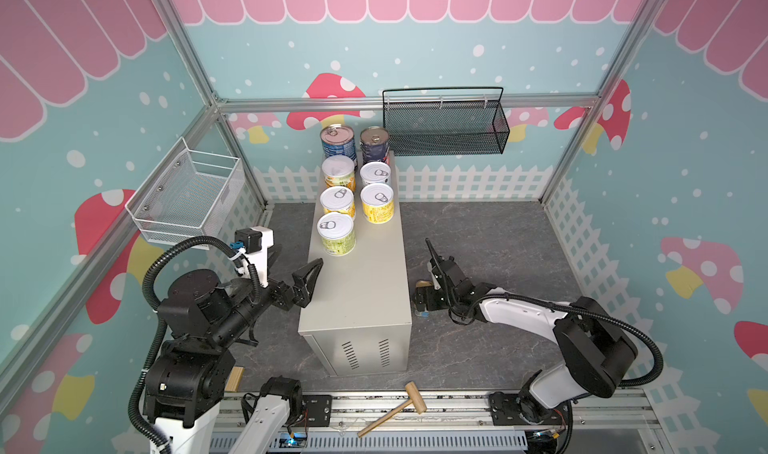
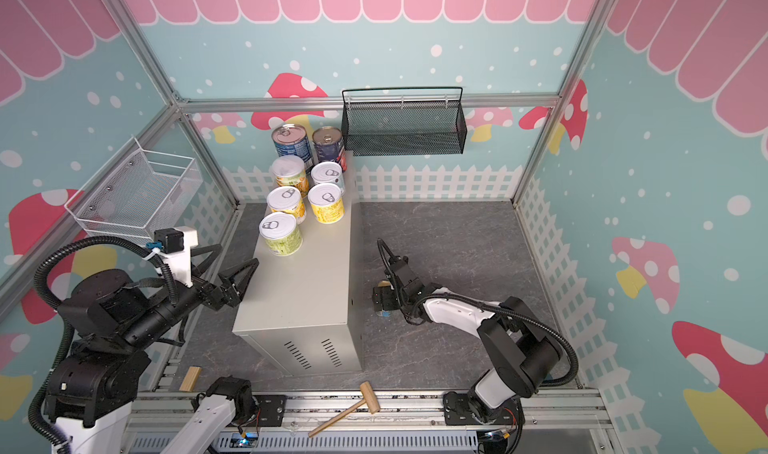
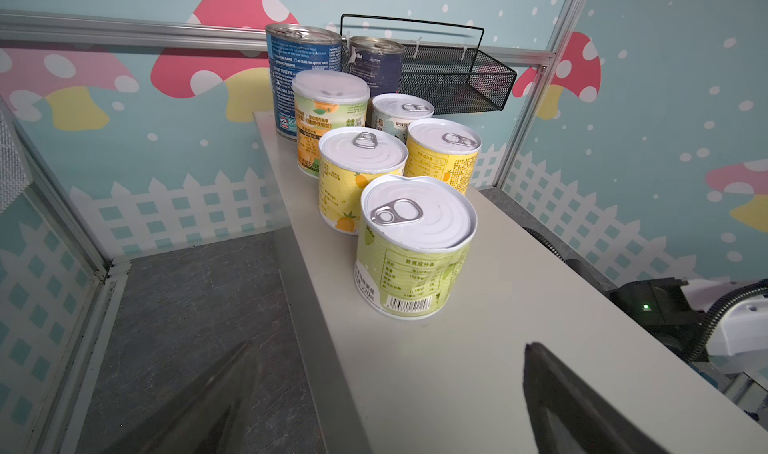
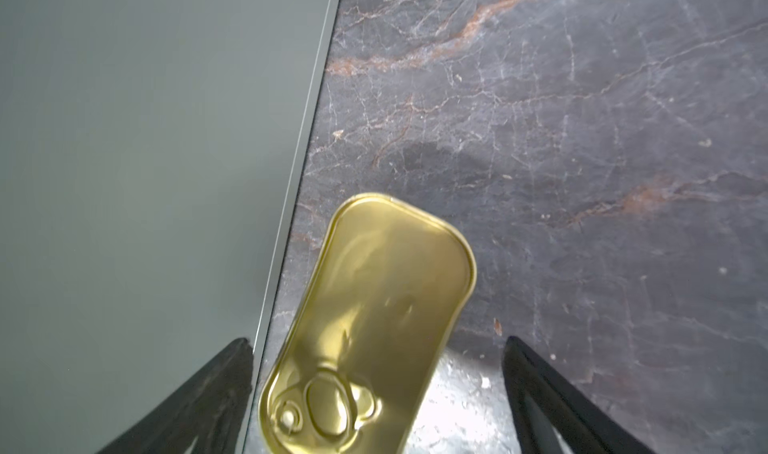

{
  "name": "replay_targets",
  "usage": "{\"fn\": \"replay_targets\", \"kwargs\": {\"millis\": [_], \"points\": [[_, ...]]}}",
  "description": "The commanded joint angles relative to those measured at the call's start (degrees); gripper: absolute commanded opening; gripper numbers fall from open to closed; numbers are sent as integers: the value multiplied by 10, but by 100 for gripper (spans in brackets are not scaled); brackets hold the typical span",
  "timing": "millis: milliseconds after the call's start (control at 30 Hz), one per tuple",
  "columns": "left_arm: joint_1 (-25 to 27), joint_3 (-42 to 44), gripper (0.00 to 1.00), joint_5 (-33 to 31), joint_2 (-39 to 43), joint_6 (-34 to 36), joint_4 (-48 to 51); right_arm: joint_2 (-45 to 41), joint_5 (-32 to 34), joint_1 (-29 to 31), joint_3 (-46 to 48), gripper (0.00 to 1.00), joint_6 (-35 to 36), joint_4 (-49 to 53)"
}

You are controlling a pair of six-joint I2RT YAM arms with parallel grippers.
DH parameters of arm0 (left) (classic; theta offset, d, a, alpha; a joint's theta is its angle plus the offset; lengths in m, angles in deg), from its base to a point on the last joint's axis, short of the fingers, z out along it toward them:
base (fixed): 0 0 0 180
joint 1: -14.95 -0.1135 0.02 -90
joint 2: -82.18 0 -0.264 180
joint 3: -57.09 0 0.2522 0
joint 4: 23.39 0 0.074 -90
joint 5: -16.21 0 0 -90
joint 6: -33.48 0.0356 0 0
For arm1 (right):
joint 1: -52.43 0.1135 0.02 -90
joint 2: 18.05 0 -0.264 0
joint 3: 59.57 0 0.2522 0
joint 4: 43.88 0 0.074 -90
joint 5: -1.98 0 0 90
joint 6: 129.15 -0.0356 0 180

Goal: Place and organize the canned foods onto the counter
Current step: 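Close the right gripper around the gold tin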

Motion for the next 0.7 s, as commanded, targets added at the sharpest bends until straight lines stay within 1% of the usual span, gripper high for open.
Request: {"fn": "replay_targets", "kwargs": {"millis": [0, 100, 200, 467, 600, 667], "points": [[3, 7, 100, 2, 6, 14, -4, 35, 12, 5, -21, 94, -10, -8], [3, 6, 100, 0, 7, 16, -4, 55, 23, 5, -23, 91, -13, -8], [4, 7, 100, -3, 10, 16, -4, 53, 41, 5, -10, 87, -14, -7], [4, 11, 100, 2, 11, 15, -7, 31, 79, 4, 2, 68, 7, 21], [4, 14, 100, 1, 15, 14, -9, 30, 81, 5, 1, 62, 16, 28], [4, 14, 100, 0, 16, 15, -9, 30, 81, 5, -2, 56, 19, 30]]}}
